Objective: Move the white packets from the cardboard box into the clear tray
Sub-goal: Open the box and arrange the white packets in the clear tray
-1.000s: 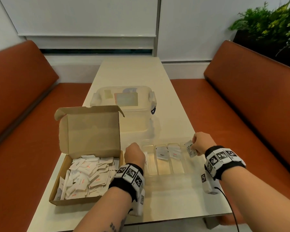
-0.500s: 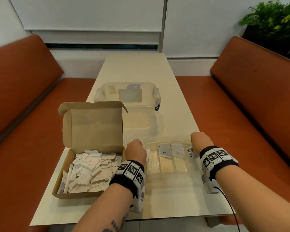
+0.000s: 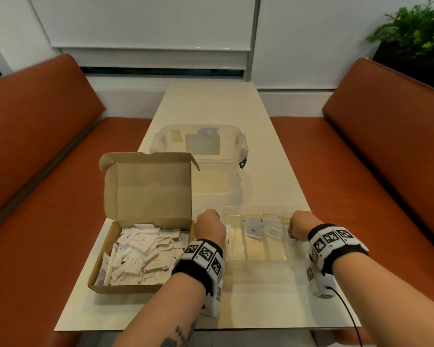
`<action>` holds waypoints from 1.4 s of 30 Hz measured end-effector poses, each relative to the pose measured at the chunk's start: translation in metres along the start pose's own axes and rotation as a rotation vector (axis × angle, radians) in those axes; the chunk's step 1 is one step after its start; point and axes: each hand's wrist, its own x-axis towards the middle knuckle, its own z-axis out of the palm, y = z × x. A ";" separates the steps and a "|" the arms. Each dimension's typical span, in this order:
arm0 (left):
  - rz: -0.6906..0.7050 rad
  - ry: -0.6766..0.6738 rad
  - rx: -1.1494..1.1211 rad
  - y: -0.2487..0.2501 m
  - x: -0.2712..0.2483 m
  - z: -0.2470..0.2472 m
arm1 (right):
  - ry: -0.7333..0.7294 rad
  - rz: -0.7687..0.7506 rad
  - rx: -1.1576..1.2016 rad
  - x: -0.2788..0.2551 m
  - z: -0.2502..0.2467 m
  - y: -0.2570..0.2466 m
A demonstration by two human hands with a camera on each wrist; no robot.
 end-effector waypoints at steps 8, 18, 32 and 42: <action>0.011 -0.005 -0.194 -0.005 -0.011 -0.026 | 0.244 -0.181 0.190 -0.028 -0.038 -0.051; -0.058 0.264 -0.112 -0.077 -0.008 -0.131 | 0.091 -0.640 0.155 -0.098 -0.029 -0.222; -0.371 0.227 0.238 -0.178 -0.001 -0.146 | 0.012 -0.560 -0.320 -0.059 0.049 -0.328; -0.356 0.230 0.246 -0.179 0.002 -0.149 | -0.069 -0.647 -0.487 -0.064 0.047 -0.346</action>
